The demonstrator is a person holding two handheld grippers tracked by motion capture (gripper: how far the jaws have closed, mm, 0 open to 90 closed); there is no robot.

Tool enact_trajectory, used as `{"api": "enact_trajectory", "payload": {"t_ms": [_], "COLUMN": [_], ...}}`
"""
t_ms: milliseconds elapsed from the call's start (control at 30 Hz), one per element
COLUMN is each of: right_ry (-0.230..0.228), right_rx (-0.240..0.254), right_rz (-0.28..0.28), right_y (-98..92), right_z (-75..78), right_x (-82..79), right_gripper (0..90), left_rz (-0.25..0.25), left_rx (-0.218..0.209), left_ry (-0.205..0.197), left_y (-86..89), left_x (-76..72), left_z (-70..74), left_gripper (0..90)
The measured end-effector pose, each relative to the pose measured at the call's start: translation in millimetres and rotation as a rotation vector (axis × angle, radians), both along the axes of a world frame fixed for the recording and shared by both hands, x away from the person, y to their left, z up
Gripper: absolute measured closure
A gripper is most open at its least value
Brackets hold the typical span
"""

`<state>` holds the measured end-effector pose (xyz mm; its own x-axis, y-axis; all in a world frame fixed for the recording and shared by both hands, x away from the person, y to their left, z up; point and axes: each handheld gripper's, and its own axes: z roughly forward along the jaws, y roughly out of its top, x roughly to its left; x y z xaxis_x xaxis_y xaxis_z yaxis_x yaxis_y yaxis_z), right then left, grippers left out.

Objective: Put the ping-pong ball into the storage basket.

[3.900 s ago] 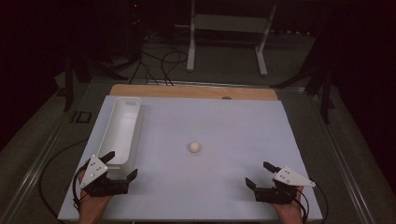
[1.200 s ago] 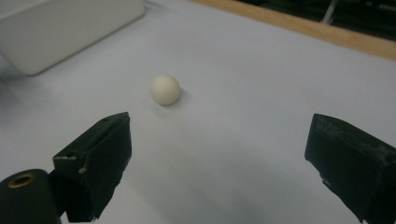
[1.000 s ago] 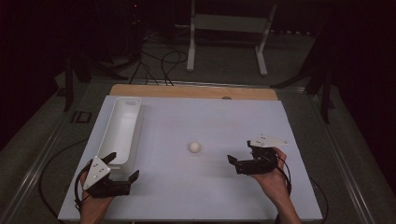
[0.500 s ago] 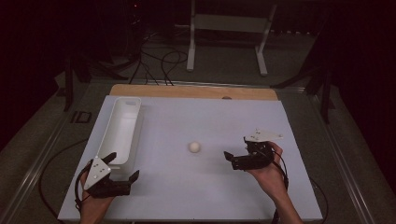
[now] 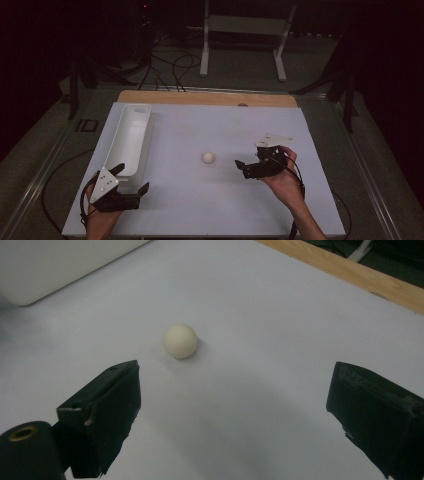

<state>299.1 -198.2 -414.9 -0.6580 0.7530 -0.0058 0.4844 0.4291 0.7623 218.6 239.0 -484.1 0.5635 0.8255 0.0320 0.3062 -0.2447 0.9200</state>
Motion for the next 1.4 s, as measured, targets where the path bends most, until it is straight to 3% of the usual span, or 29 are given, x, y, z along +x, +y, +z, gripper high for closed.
{"api": "enact_trajectory", "payload": {"t_ms": [1167,1400], "right_ry": [0.01,0.022], "right_rx": [-0.08,-0.068], "right_rz": [0.029,0.039], "right_y": [21.7,27.1], "right_z": [20.7,21.5], "right_x": [31.2,39.3], "right_gripper": [7.0,7.0], "left_rz": [0.0,0.0], "left_rx": [-0.004,-0.002], "left_ry": [0.006,0.006], "left_y": [0.1,0.5], "left_x": [0.2,0.1], "left_z": [-0.7,-0.9], "left_gripper": [0.0,0.0]}}
